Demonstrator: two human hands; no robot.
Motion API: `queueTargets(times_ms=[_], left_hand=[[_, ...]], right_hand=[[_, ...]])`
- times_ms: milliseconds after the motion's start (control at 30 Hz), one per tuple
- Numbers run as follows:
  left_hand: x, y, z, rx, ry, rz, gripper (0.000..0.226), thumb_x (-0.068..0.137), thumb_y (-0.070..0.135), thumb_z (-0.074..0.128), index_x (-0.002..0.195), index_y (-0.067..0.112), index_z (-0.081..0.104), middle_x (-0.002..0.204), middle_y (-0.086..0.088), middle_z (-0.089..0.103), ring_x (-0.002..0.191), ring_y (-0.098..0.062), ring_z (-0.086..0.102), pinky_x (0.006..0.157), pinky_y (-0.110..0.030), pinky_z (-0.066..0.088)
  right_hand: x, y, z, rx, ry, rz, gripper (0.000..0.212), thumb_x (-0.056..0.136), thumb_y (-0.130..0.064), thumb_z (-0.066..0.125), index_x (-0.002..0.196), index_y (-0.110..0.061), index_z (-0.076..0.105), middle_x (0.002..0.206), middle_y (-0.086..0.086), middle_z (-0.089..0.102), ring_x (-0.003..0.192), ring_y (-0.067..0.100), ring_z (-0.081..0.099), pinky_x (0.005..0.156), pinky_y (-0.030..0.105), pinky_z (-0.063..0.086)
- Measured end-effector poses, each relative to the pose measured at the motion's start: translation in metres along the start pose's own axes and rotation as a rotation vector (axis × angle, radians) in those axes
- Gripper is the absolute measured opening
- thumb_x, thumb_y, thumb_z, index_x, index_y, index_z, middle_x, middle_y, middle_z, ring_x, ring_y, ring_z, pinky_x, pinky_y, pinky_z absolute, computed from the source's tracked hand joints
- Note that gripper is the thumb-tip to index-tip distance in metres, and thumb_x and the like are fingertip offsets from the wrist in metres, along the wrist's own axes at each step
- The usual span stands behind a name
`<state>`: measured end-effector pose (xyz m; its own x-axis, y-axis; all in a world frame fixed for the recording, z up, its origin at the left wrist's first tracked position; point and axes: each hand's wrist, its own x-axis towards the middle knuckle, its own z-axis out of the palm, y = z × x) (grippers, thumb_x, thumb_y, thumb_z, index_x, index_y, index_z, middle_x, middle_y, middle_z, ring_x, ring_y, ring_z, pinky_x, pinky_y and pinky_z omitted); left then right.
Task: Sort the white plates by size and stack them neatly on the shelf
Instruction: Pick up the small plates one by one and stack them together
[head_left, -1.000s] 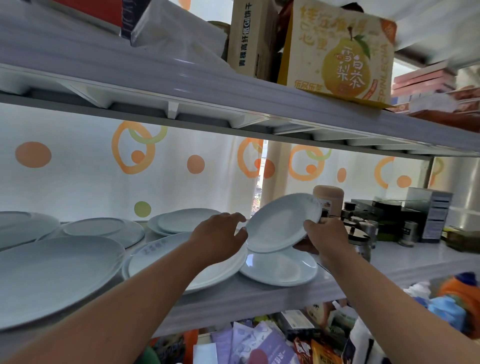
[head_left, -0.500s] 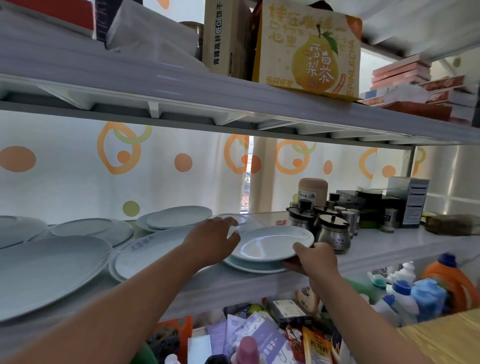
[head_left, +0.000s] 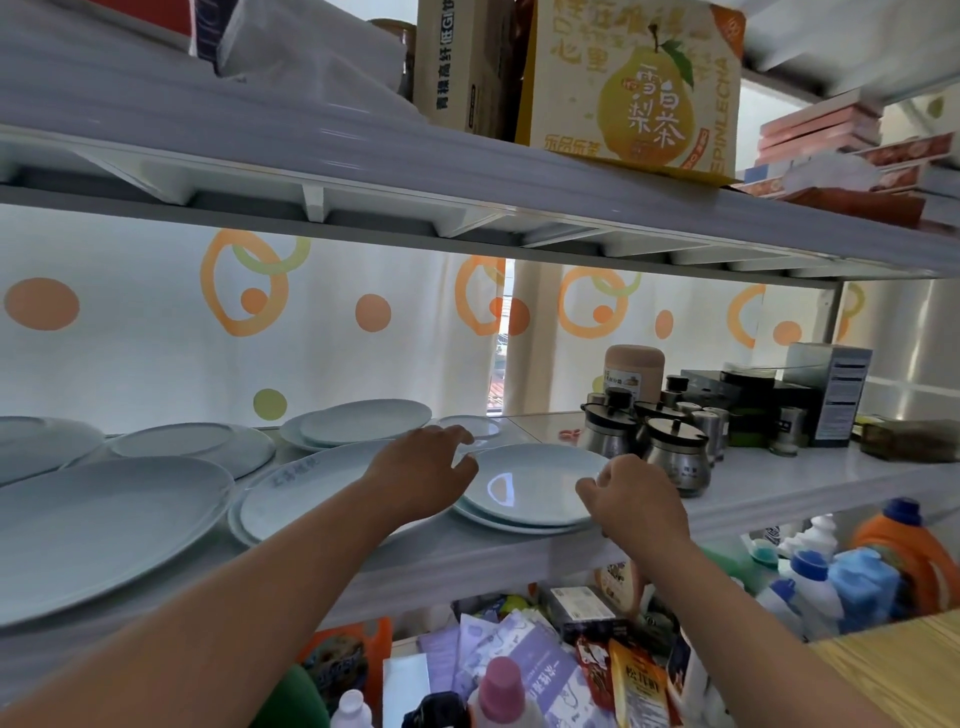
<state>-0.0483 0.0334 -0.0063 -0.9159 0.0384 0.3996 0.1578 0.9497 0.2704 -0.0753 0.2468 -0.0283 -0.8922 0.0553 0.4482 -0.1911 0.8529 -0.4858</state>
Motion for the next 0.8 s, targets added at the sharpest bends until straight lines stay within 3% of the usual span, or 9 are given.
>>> queueTargets(times_ms=[67,167,300,433,800], left_hand=[[0.001,0.000,0.000,0.001,0.001,-0.002,0.041,0.094,0.038,0.041,0.131,0.024,0.050,0.133,-0.005,0.056,0.122,-0.023,0.052,0.103,-0.036,0.041],[0.003,-0.001,-0.001,0.009,0.005,-0.008,0.041,0.094,0.038,0.041,0.131,0.024,0.050,0.134,-0.004,0.056,0.122,-0.022,0.052,0.102,-0.035,0.041],[0.008,-0.008,-0.007,0.032,0.013,-0.013,0.042,0.094,0.039,0.040,0.132,0.024,0.049,0.134,-0.003,0.056,0.122,-0.023,0.052,0.102,-0.038,0.042],[0.010,-0.021,-0.016,0.066,0.038,-0.022,0.041,0.094,0.037,0.042,0.132,0.022,0.050,0.135,-0.003,0.057,0.123,-0.022,0.052,0.102,-0.037,0.042],[0.036,-0.067,-0.029,0.144,0.018,-0.089,0.042,0.093,0.035,0.043,0.131,0.020,0.051,0.133,-0.007,0.058,0.123,-0.024,0.052,0.102,-0.035,0.042]], right_hand=[[0.001,-0.007,-0.003,-0.043,-0.013,-0.029,0.027,0.082,-0.025,0.053,0.061,-0.007,0.053,0.054,0.006,0.051,0.050,0.021,0.048,0.048,0.025,0.034],[0.003,-0.023,-0.007,-0.063,-0.068,-0.098,0.026,0.083,-0.025,0.054,0.083,-0.003,0.068,0.081,0.012,0.070,0.075,0.025,0.065,0.061,0.028,0.047],[0.009,-0.039,0.000,0.000,-0.084,-0.202,0.026,0.082,-0.026,0.058,0.096,-0.006,0.067,0.110,0.010,0.067,0.103,0.023,0.060,0.082,0.030,0.047],[0.023,-0.054,0.010,0.008,-0.114,-0.294,0.028,0.083,-0.026,0.060,0.106,-0.011,0.064,0.108,0.006,0.066,0.103,0.020,0.057,0.077,0.023,0.038],[0.086,-0.105,0.057,-0.062,-0.295,-0.433,0.041,0.079,-0.021,0.065,0.114,0.000,0.062,0.115,0.014,0.065,0.106,0.026,0.059,0.093,0.031,0.048]])
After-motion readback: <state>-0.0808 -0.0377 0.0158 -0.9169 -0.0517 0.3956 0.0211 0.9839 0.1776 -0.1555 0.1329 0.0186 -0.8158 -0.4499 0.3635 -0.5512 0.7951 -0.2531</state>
